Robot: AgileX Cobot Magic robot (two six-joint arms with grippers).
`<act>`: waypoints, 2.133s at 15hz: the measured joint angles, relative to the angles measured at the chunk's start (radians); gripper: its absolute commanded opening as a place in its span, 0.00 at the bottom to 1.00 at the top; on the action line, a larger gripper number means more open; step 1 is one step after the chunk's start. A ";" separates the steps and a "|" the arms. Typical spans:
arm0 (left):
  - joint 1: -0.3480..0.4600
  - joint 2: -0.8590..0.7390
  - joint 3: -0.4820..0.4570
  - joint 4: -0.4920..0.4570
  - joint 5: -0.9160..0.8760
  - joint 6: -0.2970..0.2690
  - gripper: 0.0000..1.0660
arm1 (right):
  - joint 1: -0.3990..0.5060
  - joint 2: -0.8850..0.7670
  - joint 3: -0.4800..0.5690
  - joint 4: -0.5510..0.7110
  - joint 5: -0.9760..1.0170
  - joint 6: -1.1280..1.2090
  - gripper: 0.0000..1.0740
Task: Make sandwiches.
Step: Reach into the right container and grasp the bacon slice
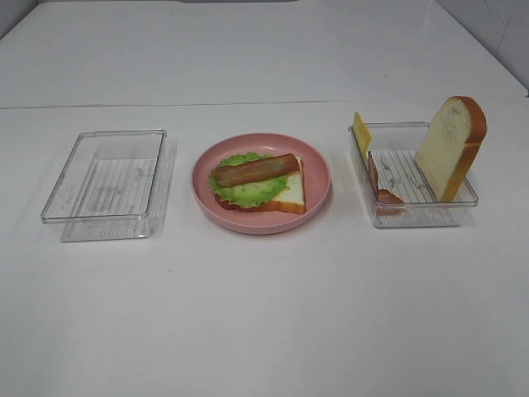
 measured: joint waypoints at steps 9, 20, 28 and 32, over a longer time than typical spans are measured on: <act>0.000 -0.122 0.023 -0.127 -0.021 0.124 0.82 | 0.000 0.738 -0.182 0.141 -0.211 -0.064 0.75; 0.000 -0.122 0.027 -0.127 -0.022 0.124 0.82 | 0.191 1.506 -0.763 0.278 -0.025 -0.205 0.60; 0.000 -0.122 0.027 -0.127 -0.022 0.124 0.82 | 0.236 1.870 -1.081 0.262 0.132 0.009 0.59; 0.000 -0.122 0.027 -0.127 -0.022 0.124 0.82 | 0.236 1.987 -1.131 0.250 0.134 0.037 0.52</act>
